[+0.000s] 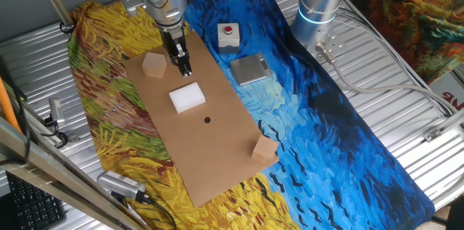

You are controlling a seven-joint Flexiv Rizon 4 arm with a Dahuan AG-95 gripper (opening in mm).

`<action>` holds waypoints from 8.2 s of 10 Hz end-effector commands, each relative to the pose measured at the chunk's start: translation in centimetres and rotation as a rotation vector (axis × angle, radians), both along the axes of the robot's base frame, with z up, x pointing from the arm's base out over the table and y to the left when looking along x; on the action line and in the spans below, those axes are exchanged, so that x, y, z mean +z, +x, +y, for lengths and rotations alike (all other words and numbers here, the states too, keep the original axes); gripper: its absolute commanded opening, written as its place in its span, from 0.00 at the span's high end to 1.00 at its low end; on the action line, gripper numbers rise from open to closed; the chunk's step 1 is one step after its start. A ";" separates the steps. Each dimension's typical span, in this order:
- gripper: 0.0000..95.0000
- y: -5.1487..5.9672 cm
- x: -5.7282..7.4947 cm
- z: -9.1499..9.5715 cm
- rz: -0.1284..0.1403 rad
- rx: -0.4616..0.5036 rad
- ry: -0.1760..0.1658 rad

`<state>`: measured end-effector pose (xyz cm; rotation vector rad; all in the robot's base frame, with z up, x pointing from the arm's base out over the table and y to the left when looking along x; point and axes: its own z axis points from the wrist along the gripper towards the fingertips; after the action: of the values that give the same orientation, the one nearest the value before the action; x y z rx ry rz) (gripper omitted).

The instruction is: Clean the tabletop with a sponge

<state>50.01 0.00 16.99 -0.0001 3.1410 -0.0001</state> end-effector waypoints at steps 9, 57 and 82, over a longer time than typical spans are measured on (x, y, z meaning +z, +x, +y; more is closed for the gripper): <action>1.00 0.0 0.0 0.0 -0.030 0.042 0.003; 1.00 0.7 -3.9 -0.6 -0.076 -0.075 -0.003; 1.00 1.1 -10.8 2.3 -0.070 -0.083 0.003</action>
<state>51.15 2.36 6.09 0.1242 3.0668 0.0001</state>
